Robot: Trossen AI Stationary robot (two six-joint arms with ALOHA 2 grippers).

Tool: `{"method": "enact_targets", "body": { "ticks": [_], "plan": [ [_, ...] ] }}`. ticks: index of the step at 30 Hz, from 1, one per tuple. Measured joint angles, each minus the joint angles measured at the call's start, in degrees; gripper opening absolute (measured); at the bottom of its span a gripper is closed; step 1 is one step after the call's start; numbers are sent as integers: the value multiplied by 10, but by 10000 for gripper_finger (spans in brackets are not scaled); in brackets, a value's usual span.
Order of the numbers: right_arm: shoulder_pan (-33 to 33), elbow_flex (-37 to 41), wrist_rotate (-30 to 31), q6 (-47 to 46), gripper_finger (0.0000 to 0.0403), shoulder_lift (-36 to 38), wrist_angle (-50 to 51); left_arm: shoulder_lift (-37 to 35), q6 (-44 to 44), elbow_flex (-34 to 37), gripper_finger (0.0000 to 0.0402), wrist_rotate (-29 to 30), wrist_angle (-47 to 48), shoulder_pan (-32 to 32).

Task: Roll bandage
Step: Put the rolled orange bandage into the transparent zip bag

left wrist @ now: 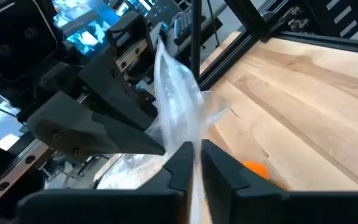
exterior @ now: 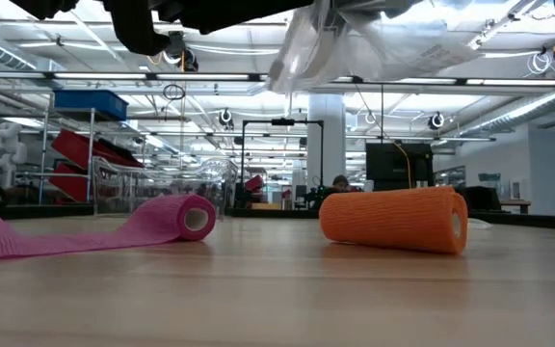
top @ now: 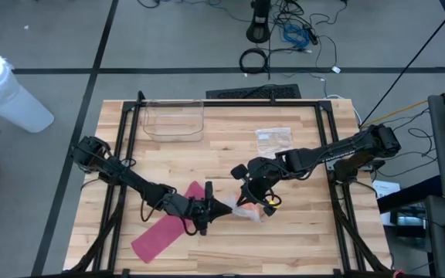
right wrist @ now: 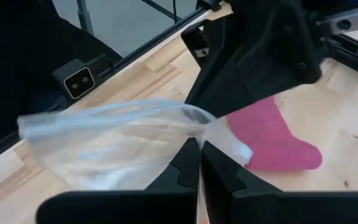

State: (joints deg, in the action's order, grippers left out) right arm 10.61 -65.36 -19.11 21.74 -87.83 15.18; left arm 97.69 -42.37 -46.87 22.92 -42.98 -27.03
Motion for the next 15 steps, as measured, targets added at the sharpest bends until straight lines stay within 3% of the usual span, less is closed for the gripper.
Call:
{"method": "enact_targets", "body": {
  "ticks": [2,9,15],
  "plan": [
    [0,0,1,0,0,0,0,0,0,-1,9,10,1,0],
    [0,0,2,0,0,0,-1,0,-4,-6,3,47,3,0],
    [-2,0,15,-45,1,0,-3,0,-30,-6,1,117,5,-14]
  ]
}}
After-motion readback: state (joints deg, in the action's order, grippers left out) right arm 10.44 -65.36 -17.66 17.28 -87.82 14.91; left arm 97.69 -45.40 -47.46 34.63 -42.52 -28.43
